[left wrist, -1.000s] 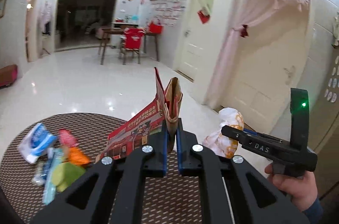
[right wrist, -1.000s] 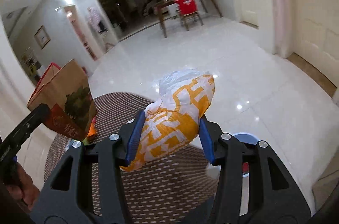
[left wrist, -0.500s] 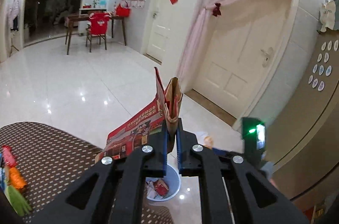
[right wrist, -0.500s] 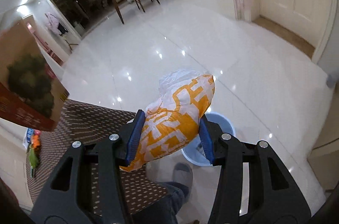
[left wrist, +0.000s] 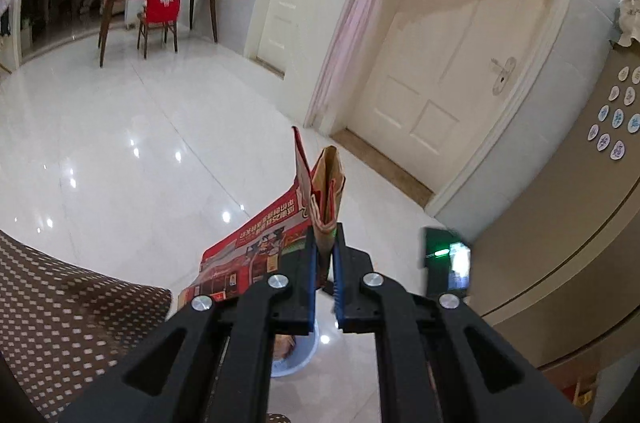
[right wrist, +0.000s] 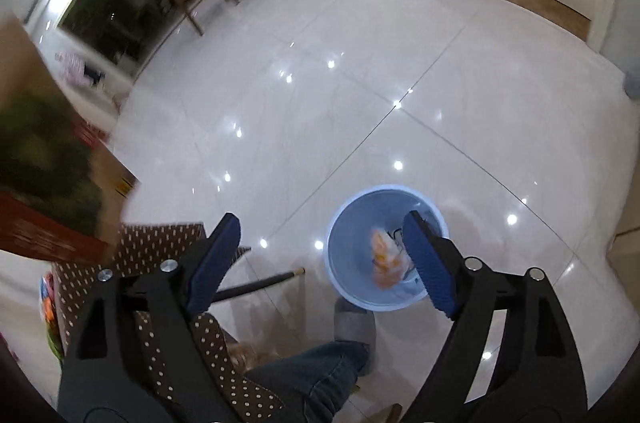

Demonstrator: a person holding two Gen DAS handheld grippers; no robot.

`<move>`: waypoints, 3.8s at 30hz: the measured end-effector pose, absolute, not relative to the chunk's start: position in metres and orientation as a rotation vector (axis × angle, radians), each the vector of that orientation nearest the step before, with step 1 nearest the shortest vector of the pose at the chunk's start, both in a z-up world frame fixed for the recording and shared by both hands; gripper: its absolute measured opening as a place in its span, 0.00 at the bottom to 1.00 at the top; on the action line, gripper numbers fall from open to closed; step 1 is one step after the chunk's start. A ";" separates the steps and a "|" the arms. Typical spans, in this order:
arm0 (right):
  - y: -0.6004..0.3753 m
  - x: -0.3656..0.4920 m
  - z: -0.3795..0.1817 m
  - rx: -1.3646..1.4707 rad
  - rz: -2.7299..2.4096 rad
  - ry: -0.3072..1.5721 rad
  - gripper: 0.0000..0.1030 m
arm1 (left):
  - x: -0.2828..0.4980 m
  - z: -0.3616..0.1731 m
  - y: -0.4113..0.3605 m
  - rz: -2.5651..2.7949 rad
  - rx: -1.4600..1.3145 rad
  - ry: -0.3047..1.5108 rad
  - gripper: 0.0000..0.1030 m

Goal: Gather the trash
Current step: 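Drop the red box into the wastebasket by opening the left tool, then move both open tools back over the trash on the mat, then grasp the green cloth bag with the right tool while the left tool grasps a teal tube box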

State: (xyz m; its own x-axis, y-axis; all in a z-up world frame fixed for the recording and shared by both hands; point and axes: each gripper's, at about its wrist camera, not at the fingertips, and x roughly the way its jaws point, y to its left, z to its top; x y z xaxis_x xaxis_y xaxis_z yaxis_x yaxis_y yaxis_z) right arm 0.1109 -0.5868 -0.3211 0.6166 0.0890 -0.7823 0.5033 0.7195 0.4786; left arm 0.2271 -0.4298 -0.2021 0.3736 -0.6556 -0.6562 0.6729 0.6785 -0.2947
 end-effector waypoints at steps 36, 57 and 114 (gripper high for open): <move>-0.545 0.054 -0.201 0.575 -0.365 0.673 0.94 | 0.220 -0.189 -0.390 -0.670 0.095 0.854 0.91; -0.400 0.030 -0.105 0.350 -0.161 0.539 0.94 | 0.138 -0.112 -0.225 -0.535 0.018 0.594 0.91; -0.192 0.141 -0.206 0.185 0.335 0.885 0.27 | 0.193 -0.215 -0.018 -0.090 0.076 0.814 0.91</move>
State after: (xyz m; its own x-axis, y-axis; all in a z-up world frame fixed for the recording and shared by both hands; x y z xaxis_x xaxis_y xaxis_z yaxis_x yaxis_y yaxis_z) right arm 0.1405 -0.1920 -0.2056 0.5857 0.3609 -0.7257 -0.2095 0.9324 0.2947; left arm 0.1929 -0.0181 -0.2154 0.6829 -0.0512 -0.7287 0.1097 0.9934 0.0330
